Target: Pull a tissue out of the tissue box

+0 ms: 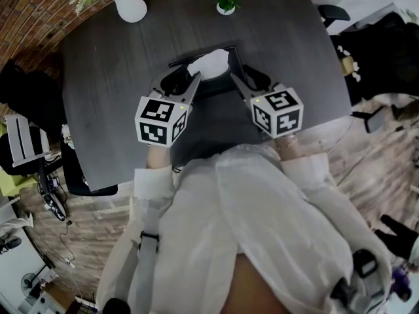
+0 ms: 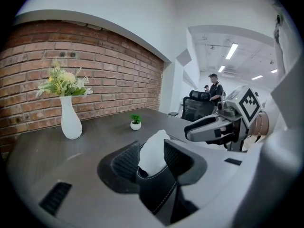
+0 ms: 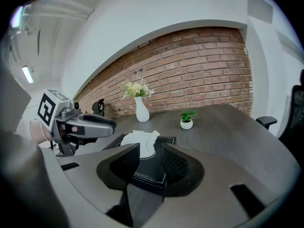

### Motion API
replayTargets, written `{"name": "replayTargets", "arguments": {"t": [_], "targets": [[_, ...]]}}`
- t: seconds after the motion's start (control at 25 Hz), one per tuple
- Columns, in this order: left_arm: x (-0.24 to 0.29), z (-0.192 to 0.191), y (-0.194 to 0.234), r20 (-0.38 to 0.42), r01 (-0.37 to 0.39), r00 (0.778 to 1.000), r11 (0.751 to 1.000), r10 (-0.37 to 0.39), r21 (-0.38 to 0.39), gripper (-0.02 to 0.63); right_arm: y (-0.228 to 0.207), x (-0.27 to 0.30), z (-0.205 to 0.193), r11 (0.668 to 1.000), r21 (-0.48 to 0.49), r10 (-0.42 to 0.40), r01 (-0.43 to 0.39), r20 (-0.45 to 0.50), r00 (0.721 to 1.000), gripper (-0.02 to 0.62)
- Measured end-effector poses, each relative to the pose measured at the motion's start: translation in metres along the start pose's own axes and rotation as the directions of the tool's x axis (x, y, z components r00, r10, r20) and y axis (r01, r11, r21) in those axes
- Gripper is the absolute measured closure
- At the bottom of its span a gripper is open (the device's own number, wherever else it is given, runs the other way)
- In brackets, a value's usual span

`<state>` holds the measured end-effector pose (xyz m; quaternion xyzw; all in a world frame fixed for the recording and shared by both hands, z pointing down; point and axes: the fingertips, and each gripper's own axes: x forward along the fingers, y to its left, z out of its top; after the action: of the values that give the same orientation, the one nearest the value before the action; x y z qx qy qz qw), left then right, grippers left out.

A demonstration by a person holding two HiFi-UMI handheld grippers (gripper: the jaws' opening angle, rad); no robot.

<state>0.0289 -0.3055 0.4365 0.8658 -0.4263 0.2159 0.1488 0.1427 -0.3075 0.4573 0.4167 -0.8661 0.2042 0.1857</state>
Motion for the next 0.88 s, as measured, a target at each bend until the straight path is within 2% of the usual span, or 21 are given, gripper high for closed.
{"name": "replayTargets", "arguments": {"t": [0.24,0.48,0.88], "targets": [[0.015,0.001,0.005,-0.03,0.013,0.999,1.0,-0.012,0.019,0.462,-0.009,0.005,-0.003,1.0,0.006,0.0,0.0,-0.02,1.0,0.476],[0.033,0.002,0.013,-0.107,0.014,0.994,0.998,-0.007,0.06,0.453,-0.017,0.016,-0.007,1.0,0.009,0.007,-0.006,-0.049,0.999,0.476],[0.054,-0.004,0.005,-0.192,0.123,0.976,0.986,-0.1,0.115,0.439,-0.022,0.023,-0.016,1.0,0.009,-0.002,0.002,-0.092,0.996,0.477]]}}
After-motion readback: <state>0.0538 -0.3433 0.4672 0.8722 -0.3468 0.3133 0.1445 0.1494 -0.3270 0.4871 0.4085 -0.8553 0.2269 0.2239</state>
